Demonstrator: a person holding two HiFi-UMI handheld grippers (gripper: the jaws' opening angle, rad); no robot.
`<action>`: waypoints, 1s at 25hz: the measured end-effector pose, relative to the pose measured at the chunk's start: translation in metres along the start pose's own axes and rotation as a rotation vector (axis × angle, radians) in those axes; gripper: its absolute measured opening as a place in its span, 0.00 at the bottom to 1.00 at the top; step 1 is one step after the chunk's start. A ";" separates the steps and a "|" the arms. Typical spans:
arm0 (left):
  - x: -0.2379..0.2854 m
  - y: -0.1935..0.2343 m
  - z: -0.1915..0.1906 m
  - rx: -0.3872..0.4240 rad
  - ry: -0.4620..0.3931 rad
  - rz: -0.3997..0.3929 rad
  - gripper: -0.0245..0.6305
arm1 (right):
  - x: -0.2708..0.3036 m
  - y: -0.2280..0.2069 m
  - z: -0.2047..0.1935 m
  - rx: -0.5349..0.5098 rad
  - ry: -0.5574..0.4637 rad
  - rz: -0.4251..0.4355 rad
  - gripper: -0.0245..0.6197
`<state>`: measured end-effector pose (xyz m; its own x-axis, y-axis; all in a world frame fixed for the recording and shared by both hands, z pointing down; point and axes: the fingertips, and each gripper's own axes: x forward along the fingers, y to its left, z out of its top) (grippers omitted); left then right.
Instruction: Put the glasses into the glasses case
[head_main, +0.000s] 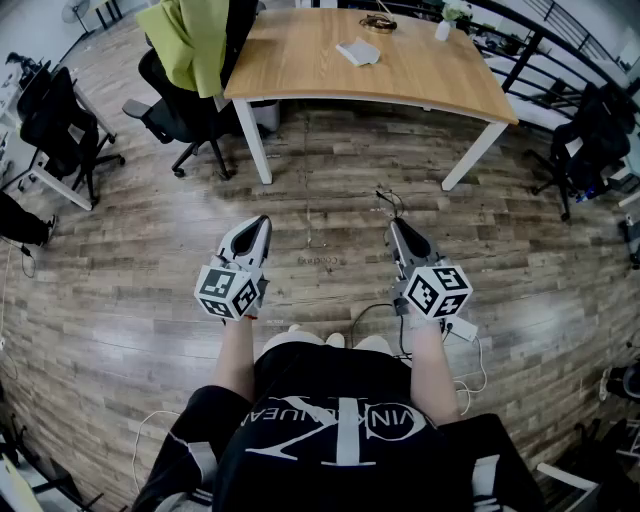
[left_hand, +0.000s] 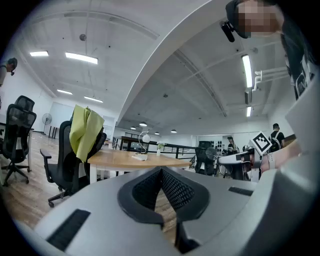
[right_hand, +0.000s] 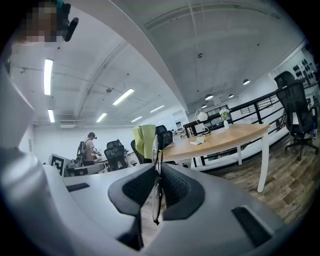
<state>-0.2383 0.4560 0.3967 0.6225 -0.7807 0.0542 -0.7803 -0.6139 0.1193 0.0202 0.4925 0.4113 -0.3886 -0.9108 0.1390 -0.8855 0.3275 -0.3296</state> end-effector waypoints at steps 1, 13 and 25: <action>0.001 -0.002 0.000 -0.002 0.000 -0.002 0.06 | -0.002 -0.001 0.000 0.000 0.000 -0.002 0.11; 0.021 -0.012 0.007 0.003 -0.009 -0.024 0.06 | -0.002 -0.015 0.006 -0.001 -0.012 -0.010 0.11; 0.051 -0.023 0.007 0.009 -0.008 -0.052 0.06 | -0.004 -0.040 0.015 0.016 -0.041 -0.031 0.11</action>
<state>-0.1891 0.4291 0.3903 0.6620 -0.7485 0.0400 -0.7473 -0.6549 0.1126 0.0610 0.4795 0.4099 -0.3496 -0.9302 0.1115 -0.8928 0.2947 -0.3406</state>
